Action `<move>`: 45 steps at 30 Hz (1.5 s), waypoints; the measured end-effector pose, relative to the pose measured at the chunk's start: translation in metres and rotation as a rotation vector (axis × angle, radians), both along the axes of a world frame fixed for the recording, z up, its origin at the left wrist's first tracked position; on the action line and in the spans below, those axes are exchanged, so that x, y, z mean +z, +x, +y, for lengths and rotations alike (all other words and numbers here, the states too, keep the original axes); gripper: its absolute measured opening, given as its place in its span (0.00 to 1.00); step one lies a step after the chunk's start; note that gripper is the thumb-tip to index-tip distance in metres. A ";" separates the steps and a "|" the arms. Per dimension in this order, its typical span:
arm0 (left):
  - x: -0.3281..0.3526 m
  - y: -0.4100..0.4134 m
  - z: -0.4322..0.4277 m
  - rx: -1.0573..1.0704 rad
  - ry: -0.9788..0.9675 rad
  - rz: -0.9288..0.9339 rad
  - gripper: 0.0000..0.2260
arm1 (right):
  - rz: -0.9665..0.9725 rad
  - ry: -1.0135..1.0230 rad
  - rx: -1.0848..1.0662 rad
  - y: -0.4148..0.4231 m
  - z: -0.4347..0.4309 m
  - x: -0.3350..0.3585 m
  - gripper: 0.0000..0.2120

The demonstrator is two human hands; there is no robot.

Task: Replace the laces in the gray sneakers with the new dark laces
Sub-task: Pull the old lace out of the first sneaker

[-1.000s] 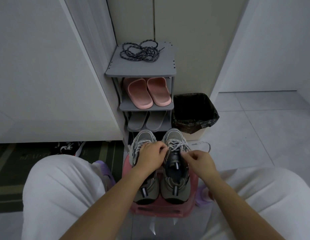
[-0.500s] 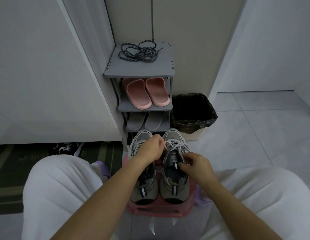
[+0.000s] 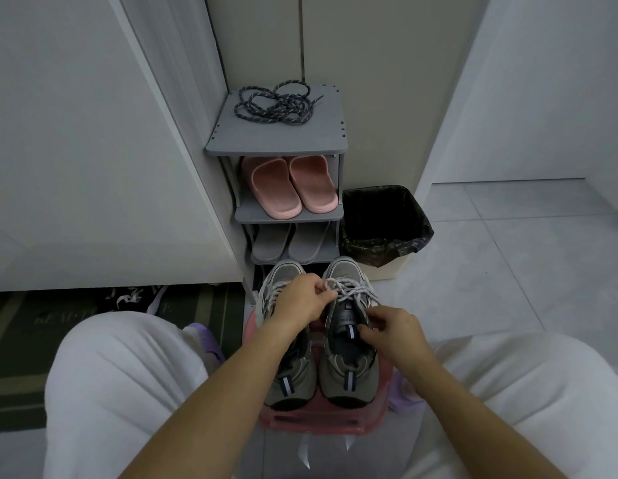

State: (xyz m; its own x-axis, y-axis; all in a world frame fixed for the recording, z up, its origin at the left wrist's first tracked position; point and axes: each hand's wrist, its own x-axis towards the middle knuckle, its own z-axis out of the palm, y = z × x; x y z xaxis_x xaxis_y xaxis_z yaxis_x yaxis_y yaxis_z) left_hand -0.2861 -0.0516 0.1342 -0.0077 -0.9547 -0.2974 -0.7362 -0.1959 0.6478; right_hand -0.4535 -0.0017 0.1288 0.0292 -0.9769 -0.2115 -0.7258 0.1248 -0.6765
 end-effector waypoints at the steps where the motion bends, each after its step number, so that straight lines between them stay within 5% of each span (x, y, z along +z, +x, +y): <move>1: 0.000 0.000 -0.001 -0.011 0.008 -0.035 0.09 | -0.003 -0.003 -0.003 0.000 0.000 0.000 0.07; 7: 0.023 0.018 -0.023 0.087 -0.005 -0.004 0.13 | -0.052 -0.029 -0.041 -0.001 0.002 -0.003 0.05; 16: 0.014 0.016 -0.006 -0.120 0.073 -0.121 0.11 | -0.040 -0.014 -0.035 0.001 0.000 -0.003 0.05; 20: 0.014 0.014 -0.008 -0.055 0.004 -0.158 0.15 | -0.046 -0.012 -0.043 0.000 0.000 -0.007 0.04; 25: 0.028 0.027 -0.021 0.084 -0.085 -0.081 0.07 | -0.037 -0.001 -0.050 -0.001 -0.002 -0.008 0.04; 32: 0.021 0.017 0.005 -0.184 -0.449 -0.220 0.06 | -0.024 -0.008 -0.041 -0.001 -0.002 -0.008 0.06; 35: 0.014 0.012 0.016 -0.367 -0.430 -0.326 0.07 | -0.024 -0.014 -0.042 0.000 -0.001 -0.008 0.06; 45: 0.015 0.022 0.003 -0.482 -0.403 -0.540 0.07 | -0.052 0.006 -0.046 0.000 0.000 -0.006 0.06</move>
State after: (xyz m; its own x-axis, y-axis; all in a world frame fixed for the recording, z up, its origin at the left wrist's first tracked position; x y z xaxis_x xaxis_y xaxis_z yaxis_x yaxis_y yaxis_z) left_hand -0.2639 -0.0485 0.1496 -0.3975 -0.9175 -0.0134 -0.9100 0.3923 0.1344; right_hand -0.4536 -0.0022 0.1226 -0.0046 -0.9761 -0.2171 -0.6829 0.1617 -0.7124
